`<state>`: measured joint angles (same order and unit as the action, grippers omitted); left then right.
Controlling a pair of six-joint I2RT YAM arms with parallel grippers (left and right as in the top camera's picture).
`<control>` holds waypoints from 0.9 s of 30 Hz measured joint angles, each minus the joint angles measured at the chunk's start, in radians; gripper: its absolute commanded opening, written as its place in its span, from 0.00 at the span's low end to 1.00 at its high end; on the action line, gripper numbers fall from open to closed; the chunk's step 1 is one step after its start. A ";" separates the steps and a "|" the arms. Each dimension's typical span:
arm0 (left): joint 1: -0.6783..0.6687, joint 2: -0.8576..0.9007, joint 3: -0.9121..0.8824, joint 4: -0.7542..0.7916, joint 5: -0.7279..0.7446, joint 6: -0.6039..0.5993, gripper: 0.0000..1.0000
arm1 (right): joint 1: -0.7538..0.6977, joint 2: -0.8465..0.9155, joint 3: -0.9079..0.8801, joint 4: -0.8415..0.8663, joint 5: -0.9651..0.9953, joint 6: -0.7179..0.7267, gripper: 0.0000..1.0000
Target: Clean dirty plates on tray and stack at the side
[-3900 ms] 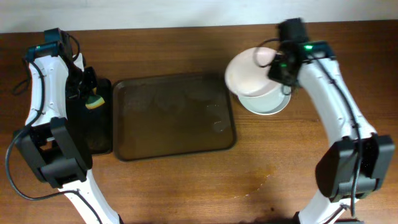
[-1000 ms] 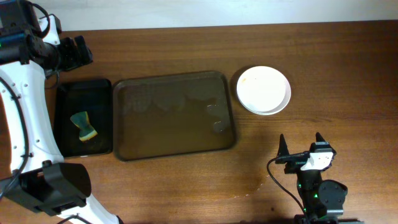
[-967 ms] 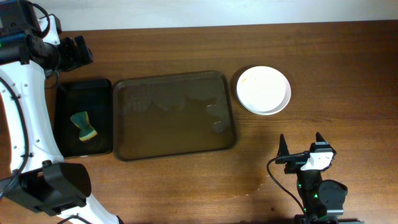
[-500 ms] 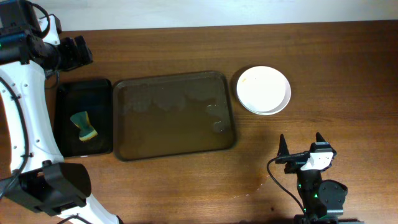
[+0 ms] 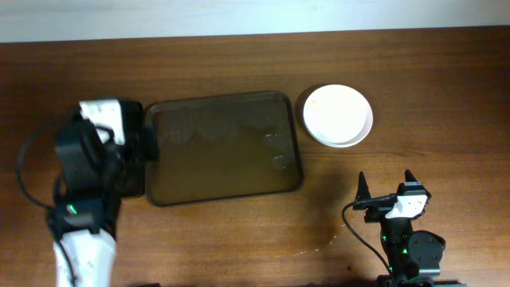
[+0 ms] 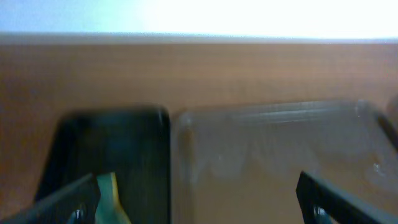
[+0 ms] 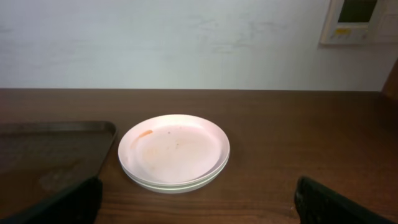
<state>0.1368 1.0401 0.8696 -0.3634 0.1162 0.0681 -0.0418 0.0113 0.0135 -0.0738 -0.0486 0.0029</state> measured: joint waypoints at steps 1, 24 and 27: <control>0.000 -0.078 -0.137 0.129 -0.001 0.015 0.99 | 0.000 0.001 0.000 -0.001 0.000 0.000 0.98; -0.004 -1.025 -0.855 0.296 0.008 0.123 0.99 | 0.000 -0.001 0.000 -0.001 0.003 0.000 0.98; -0.006 -1.025 -0.855 0.296 0.008 0.123 0.99 | 0.000 -0.001 0.000 0.000 0.003 0.000 0.98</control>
<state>0.1310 0.0147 0.0147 -0.0677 0.1238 0.1913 -0.0418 0.0101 0.0135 -0.0742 -0.0456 0.0032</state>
